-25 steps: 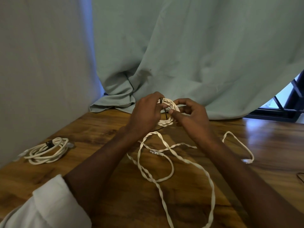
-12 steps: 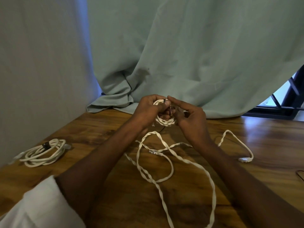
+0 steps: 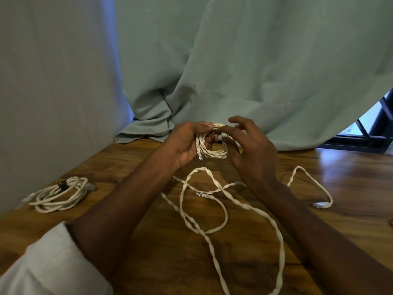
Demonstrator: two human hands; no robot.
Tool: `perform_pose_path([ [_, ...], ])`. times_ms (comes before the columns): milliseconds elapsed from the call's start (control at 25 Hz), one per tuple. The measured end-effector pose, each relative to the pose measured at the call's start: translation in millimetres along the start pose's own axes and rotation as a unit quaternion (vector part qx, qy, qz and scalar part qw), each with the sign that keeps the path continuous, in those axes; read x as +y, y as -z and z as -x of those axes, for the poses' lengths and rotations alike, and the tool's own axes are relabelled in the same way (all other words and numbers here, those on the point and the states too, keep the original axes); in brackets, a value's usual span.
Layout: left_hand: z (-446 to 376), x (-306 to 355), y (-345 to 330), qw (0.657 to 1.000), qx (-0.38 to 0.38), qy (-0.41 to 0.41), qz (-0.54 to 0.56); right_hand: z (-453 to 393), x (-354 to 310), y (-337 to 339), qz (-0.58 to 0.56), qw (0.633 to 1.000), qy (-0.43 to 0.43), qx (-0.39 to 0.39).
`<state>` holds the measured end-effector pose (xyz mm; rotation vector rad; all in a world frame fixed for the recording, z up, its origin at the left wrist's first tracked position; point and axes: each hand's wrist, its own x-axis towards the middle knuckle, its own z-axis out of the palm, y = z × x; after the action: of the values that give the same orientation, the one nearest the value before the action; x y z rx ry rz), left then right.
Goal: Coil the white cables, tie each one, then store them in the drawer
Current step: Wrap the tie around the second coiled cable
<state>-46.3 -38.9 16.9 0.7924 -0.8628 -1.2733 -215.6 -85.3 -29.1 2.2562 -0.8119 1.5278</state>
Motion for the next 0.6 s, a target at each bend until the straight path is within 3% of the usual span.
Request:
perform_pose_path([
  [360, -4.9, -5.7, 3.9, 0.999, 0.015, 0.008, -0.040, -4.6, -0.9, 0.1, 0.062, 0.996, 0.064, -0.009],
  [480, -8.5, -5.6, 6.4, 0.999, 0.024, 0.003, -0.046, -5.6, -0.3, 0.4, 0.007, 0.997, 0.081, -0.013],
  [600, -8.4, -8.1, 6.2, 0.997, 0.033, -0.013, -0.072, -2.1, -7.4, -1.7, -0.106, 0.994, 0.013, -0.003],
])
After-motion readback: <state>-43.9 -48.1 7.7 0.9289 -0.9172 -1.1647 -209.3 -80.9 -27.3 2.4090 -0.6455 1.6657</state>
